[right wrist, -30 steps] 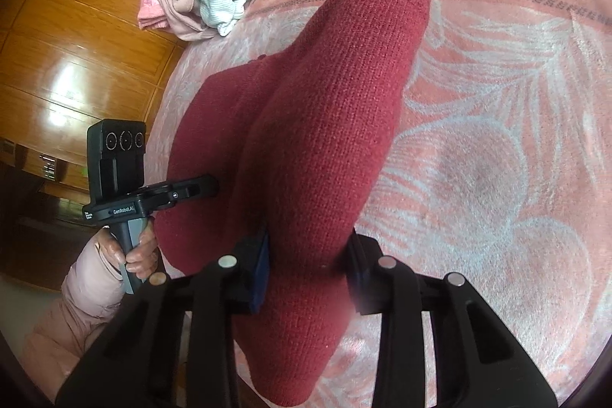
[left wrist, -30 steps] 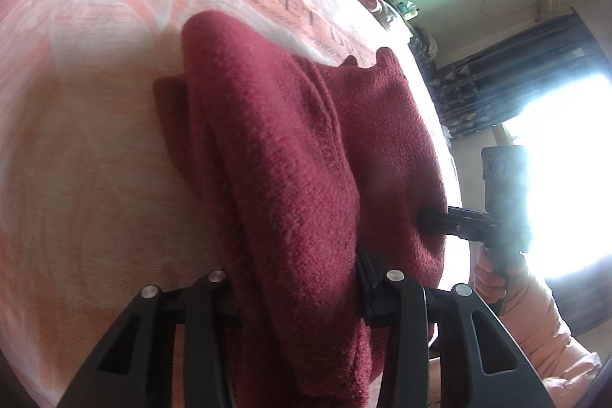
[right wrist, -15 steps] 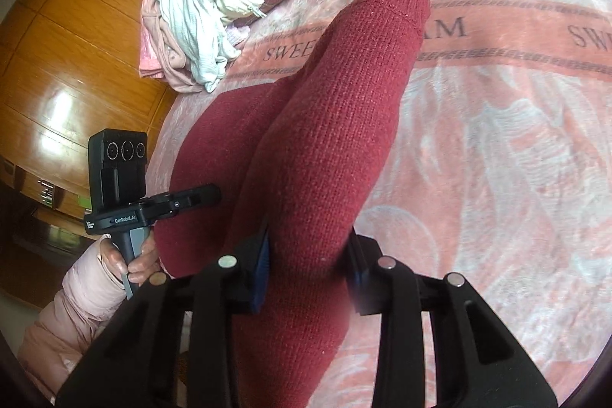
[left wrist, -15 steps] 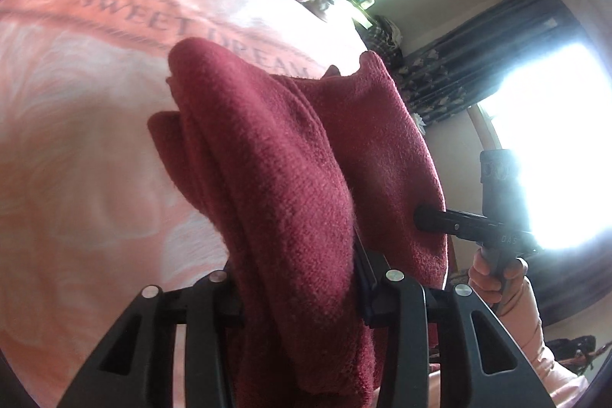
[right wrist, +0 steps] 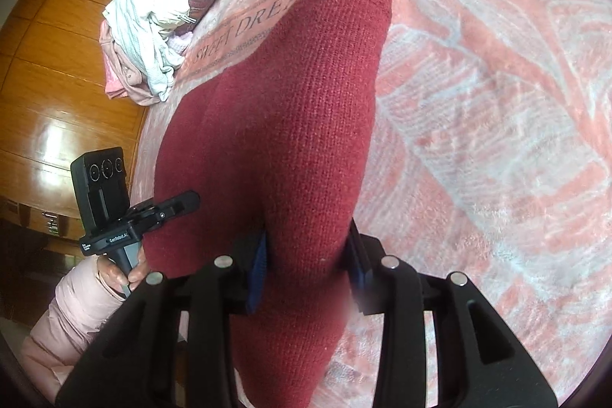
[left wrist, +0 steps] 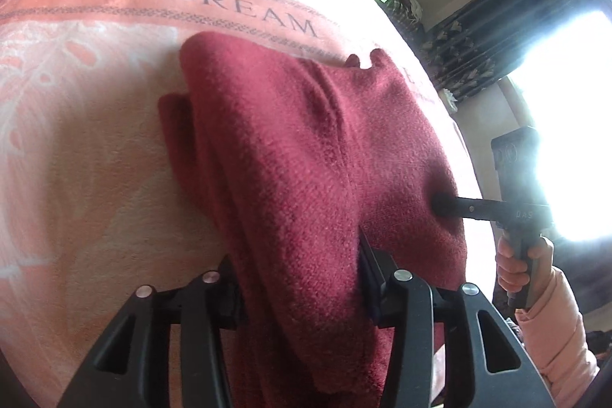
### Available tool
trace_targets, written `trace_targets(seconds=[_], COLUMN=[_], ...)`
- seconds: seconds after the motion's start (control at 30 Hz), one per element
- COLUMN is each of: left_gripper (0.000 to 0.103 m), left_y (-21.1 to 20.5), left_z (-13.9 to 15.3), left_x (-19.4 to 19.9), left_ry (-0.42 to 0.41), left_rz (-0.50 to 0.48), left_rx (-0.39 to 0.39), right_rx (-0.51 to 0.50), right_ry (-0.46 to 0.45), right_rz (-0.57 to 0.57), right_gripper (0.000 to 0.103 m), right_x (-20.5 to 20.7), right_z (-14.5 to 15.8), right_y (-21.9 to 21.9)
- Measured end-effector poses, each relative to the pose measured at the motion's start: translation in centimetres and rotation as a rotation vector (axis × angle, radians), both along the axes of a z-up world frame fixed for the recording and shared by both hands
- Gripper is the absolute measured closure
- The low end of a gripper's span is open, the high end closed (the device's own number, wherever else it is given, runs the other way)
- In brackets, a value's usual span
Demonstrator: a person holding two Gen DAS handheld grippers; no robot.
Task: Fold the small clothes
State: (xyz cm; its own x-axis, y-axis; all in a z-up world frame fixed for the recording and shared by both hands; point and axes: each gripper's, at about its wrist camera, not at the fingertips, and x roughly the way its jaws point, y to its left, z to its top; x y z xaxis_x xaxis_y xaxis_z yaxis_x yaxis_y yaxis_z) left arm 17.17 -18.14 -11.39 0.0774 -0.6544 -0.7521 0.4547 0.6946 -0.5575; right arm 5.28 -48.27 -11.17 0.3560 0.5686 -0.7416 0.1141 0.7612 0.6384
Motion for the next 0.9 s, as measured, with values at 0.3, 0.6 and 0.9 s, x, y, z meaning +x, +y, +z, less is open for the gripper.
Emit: trace_targets(seconds=[0.3,0.6,0.9], left_gripper=[0.035,0.037,0.036], left_y=[-0.5,1.6,2.8], left_z=[0.0,4.3,3.2], left_x=[-1.3,-6.8,-10.1], left_ry=[-0.045,-0.121,-0.165], left_rz=[0.106,0.198,0.228], left_rx=[0.066,0.169,0.238], right_rx=[-0.047,-0.04,0.072], right_ry=[0.005,0.042,0.174], right_rz=[-0.063,-0.045,-0.041], right_gripper=[0.042,0.036,0.08], right_x=[-3.2,-9.7,-12.2], right_z=[1.6,2.8,-1.6], right_y=[-0.6,1.3,1.8])
